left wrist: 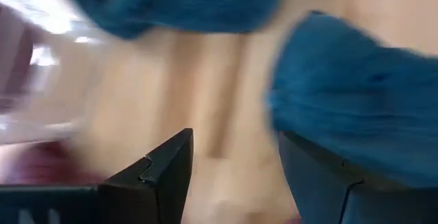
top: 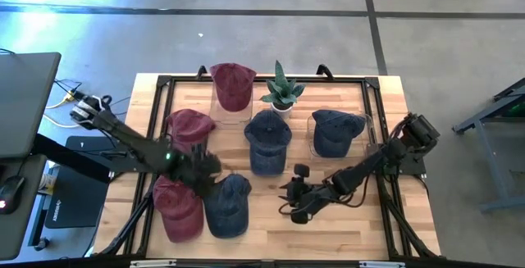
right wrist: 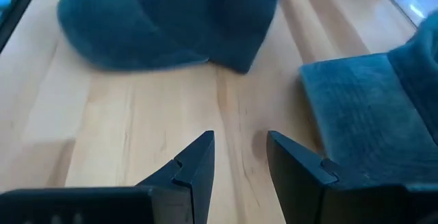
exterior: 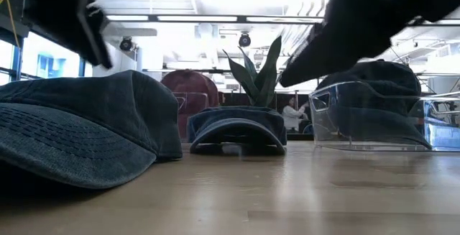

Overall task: Pick & Place hat
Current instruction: Put the bottom blue cap into the right transparent bin

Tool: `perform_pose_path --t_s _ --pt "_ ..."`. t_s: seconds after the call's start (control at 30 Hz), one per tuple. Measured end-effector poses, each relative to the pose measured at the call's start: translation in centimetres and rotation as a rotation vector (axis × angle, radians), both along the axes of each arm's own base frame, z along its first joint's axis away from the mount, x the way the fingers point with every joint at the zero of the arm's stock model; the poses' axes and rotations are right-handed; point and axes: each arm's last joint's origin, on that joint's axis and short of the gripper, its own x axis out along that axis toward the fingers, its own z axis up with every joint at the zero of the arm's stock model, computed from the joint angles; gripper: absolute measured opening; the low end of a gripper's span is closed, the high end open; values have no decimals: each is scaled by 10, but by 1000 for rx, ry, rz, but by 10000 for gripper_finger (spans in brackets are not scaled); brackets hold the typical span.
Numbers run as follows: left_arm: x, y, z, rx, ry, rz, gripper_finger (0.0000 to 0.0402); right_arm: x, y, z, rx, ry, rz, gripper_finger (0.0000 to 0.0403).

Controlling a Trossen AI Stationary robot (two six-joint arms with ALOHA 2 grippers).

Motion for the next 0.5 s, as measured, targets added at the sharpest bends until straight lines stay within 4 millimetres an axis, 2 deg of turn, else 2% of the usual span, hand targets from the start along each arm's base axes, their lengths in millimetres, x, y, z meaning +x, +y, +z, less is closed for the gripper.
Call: perform_pose_path --t_s 0.13,0.2,0.3,0.4,0.5 --pt "3 -16 -40 -116 -154 -5 209 7 -5 4 63 -45 -32 134" --pt "4 -18 -51 -179 -213 -21 209 9 -7 5 85 -59 -19 144" --pt "5 -15 -61 -204 -277 -36 209 12 -8 8 105 -83 -11 164" --pt "15 -11 -69 -213 -322 -37 209 14 -8 10 108 -109 -1 184" --pt "31 -14 -64 -301 -423 -176 209 14 -6 11 123 -112 14 198"
